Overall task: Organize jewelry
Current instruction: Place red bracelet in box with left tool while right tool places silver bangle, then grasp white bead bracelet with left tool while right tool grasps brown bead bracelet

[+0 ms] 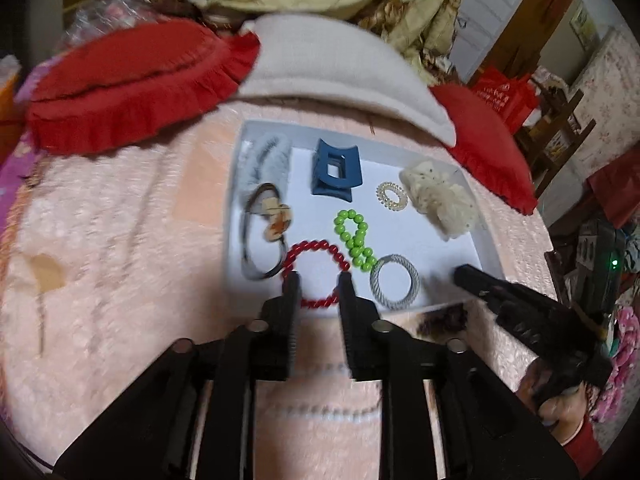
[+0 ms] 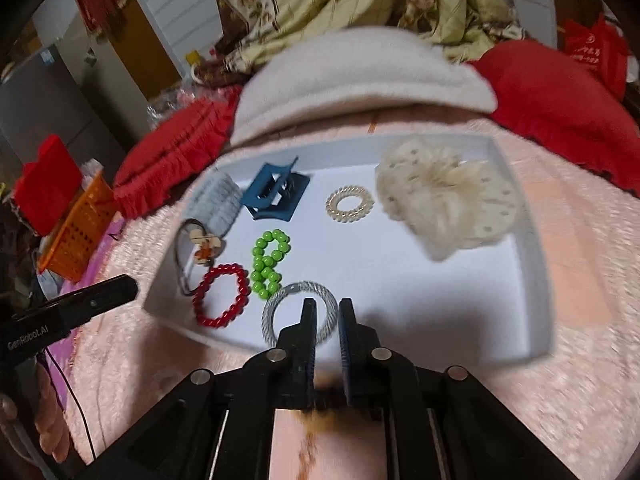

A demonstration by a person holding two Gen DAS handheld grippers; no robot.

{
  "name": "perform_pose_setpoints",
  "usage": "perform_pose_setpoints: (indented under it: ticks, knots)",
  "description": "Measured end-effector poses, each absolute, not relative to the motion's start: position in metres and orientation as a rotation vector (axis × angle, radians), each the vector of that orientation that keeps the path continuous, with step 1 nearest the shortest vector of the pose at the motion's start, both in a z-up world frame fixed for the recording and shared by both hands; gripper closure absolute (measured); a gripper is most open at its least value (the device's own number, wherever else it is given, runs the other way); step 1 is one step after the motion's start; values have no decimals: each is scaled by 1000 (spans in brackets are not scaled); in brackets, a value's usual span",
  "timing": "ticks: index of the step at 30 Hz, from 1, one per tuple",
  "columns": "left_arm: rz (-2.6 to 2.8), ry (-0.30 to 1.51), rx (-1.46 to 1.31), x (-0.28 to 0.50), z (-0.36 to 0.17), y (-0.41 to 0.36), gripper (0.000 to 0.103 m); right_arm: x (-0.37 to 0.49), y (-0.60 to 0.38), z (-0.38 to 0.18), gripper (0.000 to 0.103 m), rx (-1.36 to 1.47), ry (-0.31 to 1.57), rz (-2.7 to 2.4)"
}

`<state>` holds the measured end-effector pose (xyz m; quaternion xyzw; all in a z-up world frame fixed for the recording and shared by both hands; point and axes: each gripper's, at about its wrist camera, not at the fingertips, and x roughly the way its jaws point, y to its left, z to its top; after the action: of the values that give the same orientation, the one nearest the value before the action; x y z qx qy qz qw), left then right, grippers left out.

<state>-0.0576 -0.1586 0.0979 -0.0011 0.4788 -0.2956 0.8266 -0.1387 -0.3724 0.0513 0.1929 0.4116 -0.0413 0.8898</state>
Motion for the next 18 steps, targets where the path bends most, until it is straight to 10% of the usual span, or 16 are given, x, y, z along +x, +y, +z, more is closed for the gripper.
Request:
perform_pose_setpoints:
  ticks: [4, 18]
  knots:
    - [-566, 948, -7, -84, 100, -120, 55, -191, -373, 61, 58, 418, 797, -87]
    - [-589, 1094, 28, -98, 32, -129, 55, -205, -380, 19, 58, 410, 852, -170]
